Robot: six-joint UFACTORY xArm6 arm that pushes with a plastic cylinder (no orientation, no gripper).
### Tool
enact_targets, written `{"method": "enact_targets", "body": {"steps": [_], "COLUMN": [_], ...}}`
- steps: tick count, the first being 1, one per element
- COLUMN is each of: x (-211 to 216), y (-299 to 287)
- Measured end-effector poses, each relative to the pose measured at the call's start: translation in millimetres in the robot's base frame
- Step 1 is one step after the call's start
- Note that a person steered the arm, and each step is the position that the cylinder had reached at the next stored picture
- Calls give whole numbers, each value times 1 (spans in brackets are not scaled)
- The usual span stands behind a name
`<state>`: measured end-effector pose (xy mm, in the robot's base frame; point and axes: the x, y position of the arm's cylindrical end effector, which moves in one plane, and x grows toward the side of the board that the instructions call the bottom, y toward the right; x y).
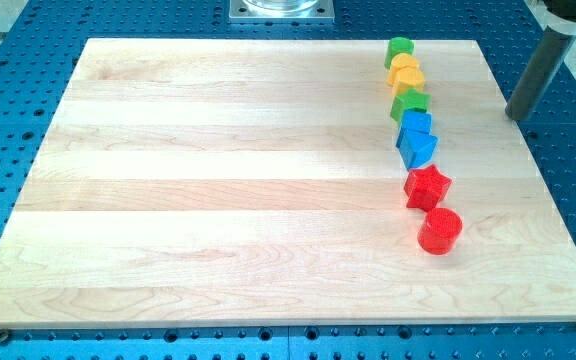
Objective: Move the red circle to the left of the red star
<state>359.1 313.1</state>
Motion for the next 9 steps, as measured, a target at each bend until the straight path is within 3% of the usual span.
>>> {"method": "enact_targets", "body": {"steps": [1,2,3,5,6,7,9], "x": [58,158,207,189,189,185,176], "y": [13,-34,-104,-169,-170,-134,-198]}}
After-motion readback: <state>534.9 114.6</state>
